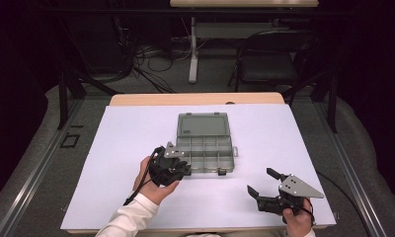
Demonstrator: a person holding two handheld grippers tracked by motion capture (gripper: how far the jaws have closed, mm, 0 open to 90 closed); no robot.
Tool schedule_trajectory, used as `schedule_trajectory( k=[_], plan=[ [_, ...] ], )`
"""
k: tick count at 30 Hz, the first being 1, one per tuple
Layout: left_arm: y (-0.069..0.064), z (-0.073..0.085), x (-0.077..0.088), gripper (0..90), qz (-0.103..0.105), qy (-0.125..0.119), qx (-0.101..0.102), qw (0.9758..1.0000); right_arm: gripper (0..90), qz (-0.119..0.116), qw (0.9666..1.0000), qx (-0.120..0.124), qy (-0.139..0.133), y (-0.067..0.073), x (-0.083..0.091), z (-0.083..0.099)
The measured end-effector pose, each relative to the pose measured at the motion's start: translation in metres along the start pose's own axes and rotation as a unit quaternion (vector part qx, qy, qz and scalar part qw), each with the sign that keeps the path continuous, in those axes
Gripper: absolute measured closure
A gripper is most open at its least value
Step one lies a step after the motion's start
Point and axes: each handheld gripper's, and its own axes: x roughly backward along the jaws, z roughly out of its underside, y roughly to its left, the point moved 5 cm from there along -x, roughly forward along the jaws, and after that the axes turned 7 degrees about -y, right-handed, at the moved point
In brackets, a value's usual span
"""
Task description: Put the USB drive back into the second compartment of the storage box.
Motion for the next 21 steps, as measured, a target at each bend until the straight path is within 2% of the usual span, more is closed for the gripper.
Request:
schedule_trajectory(
  k=[9, 21],
  plan=[
    [0.009, -0.01, -0.008, 79.3, -0.004, 0.006, -0.003, 1.0, 11.9, -0.001, 1.0, 0.001, 0.001, 0.0, -0.001, 0.0],
    [0.014, -0.029, -0.019, 79.4, -0.01, 0.011, -0.025, 0.9996, 12.0, -0.001, 1.0, 0.0, 0.003, 0.0, 0.0, 0.001]
  ],
)
